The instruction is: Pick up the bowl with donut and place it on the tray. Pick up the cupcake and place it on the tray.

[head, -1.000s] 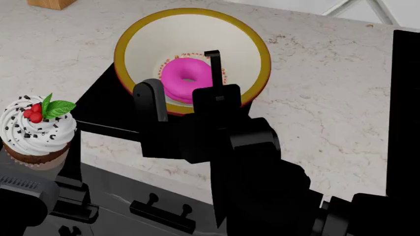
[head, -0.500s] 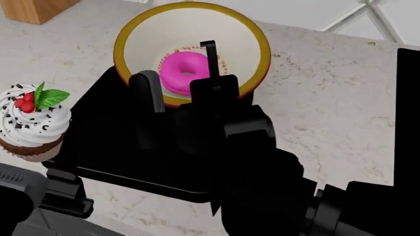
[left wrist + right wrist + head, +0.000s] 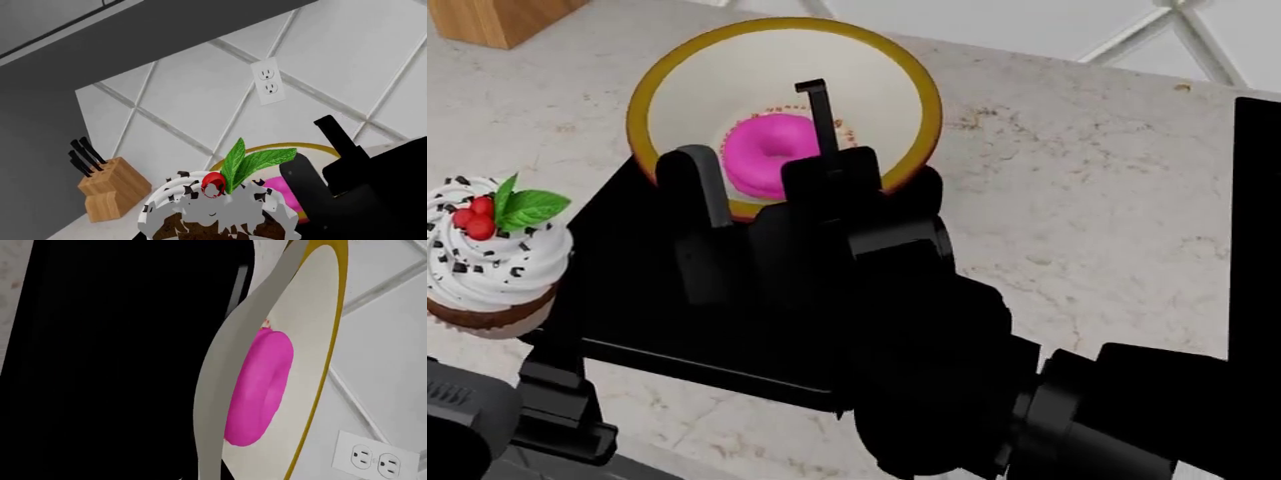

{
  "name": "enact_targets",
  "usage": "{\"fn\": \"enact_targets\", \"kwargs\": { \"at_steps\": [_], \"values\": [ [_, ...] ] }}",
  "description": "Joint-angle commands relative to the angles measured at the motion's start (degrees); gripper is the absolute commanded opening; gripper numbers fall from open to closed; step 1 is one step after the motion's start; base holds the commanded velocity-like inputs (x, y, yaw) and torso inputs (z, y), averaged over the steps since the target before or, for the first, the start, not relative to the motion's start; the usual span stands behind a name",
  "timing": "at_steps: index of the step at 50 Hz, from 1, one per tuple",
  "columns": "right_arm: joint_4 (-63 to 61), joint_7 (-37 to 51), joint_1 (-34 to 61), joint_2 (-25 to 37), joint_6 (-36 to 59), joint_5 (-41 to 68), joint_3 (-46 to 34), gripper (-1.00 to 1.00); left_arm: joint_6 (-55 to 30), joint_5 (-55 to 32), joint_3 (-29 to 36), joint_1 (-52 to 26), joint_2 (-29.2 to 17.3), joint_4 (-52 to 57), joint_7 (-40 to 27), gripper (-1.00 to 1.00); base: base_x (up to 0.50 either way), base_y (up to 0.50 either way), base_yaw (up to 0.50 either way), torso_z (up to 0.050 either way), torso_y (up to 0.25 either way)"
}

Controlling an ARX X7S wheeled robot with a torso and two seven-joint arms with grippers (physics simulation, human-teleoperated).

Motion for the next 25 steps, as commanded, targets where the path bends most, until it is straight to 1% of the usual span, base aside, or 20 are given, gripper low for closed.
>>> {"fn": "enact_targets", "kwargs": {
  "at_steps": [1,19,25],
  "values": [
    [5.01,0.07,0.15,-1.85,-3.86,-1.36,0.38,-1.00,1.02,-2.15,0.02,0.14,-0.85,0.23,-1.92,-1.00,0.00,0.00,0.00,0.000,0.000],
    [8.28,0.42,-1.06,-2.54,-5.68,-0.11,1.31,-1.00,2.65,-2.39,1.21,0.45,-1.78,-0.80,-2.77,-1.00,0.00,0.00,0.00,0.000,0.001],
    [8.64,-0.17,-1.30,-2.78,-6.52,-0.27,0.40,-1.00,2.74,-2.75,1.40,0.27,-1.96,-0.87,-3.23,-1.00,0.00,0.00,0.00,0.000,0.002]
  ]
}}
